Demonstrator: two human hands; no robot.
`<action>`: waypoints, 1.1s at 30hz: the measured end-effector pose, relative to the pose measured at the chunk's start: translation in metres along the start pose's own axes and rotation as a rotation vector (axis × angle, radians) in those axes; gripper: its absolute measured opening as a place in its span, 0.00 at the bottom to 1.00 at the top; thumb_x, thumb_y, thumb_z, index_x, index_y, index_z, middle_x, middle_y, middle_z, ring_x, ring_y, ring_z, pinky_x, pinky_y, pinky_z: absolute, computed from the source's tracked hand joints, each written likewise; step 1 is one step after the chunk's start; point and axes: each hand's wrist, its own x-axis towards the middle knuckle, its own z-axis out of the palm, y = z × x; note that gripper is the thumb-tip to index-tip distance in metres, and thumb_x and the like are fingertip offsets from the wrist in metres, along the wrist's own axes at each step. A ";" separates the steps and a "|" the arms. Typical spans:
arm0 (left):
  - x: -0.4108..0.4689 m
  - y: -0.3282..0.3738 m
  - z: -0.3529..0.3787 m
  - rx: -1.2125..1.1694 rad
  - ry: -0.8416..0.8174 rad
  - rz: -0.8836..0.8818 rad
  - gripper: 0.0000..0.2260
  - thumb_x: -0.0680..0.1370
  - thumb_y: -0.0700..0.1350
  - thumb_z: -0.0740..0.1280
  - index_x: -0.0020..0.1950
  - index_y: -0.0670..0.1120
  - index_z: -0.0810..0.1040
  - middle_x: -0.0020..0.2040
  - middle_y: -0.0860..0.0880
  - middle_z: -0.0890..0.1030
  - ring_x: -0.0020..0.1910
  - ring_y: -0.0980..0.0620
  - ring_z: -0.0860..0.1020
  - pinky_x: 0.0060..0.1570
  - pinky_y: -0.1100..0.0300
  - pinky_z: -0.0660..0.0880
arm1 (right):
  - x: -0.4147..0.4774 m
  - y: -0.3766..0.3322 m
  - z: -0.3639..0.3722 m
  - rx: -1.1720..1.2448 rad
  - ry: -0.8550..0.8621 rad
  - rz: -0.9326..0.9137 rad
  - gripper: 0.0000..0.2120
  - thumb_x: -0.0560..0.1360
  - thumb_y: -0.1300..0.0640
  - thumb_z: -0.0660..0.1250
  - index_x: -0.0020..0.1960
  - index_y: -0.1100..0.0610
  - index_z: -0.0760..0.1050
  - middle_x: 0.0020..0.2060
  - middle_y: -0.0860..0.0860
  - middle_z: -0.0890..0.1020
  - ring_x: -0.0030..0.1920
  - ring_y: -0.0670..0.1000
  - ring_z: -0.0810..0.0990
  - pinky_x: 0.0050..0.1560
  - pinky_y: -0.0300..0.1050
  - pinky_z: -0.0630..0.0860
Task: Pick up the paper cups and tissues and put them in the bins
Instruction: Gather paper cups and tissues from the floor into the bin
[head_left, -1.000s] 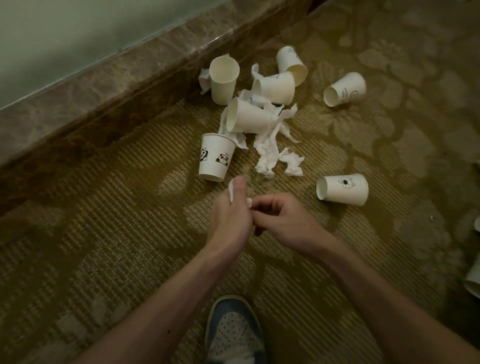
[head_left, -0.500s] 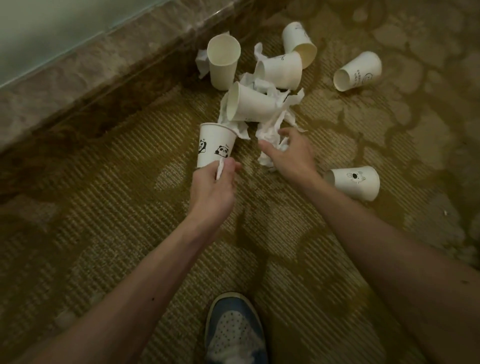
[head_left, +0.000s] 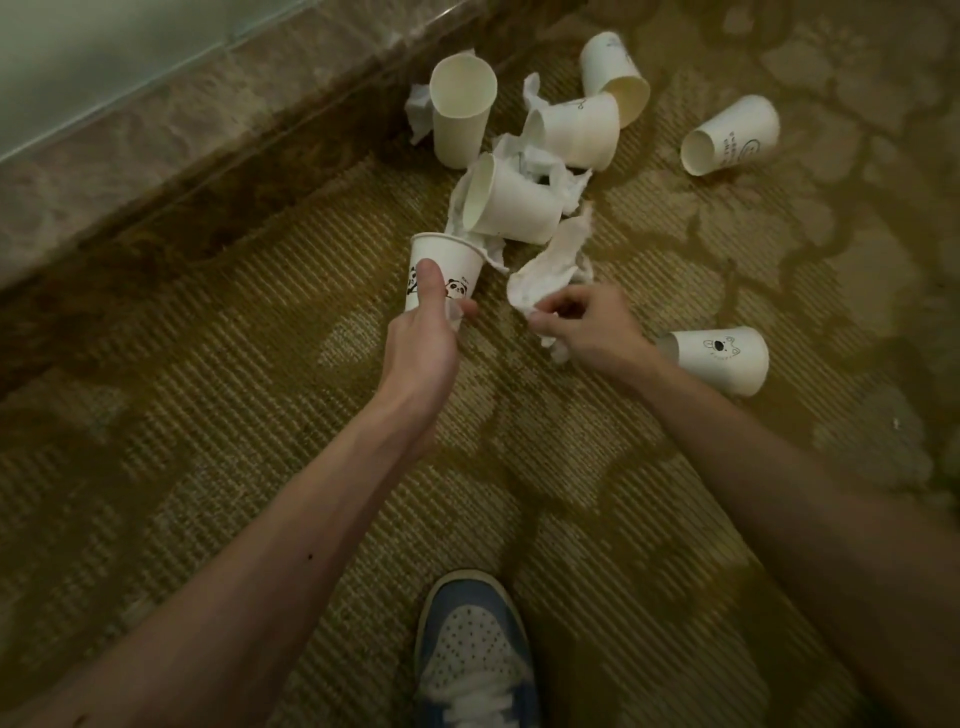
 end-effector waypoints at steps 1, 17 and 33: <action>-0.001 0.000 0.000 0.002 0.006 0.001 0.29 0.81 0.65 0.46 0.52 0.49 0.82 0.66 0.34 0.73 0.54 0.40 0.77 0.62 0.41 0.71 | -0.010 -0.002 -0.002 0.050 -0.049 0.003 0.02 0.72 0.57 0.74 0.43 0.54 0.81 0.37 0.48 0.83 0.34 0.42 0.80 0.34 0.33 0.77; -0.021 0.010 0.019 -0.317 -0.070 0.160 0.29 0.76 0.69 0.55 0.51 0.48 0.84 0.49 0.43 0.85 0.51 0.44 0.84 0.57 0.42 0.77 | -0.084 -0.077 0.008 1.006 -0.151 -0.009 0.05 0.73 0.61 0.71 0.48 0.59 0.80 0.44 0.55 0.85 0.44 0.51 0.85 0.40 0.43 0.80; -0.001 0.014 0.003 -0.379 0.132 -0.125 0.15 0.81 0.55 0.62 0.51 0.44 0.79 0.46 0.45 0.85 0.42 0.49 0.84 0.36 0.57 0.80 | -0.040 -0.060 0.027 0.501 0.145 -0.089 0.19 0.78 0.43 0.58 0.48 0.53 0.83 0.43 0.43 0.83 0.41 0.34 0.78 0.42 0.38 0.73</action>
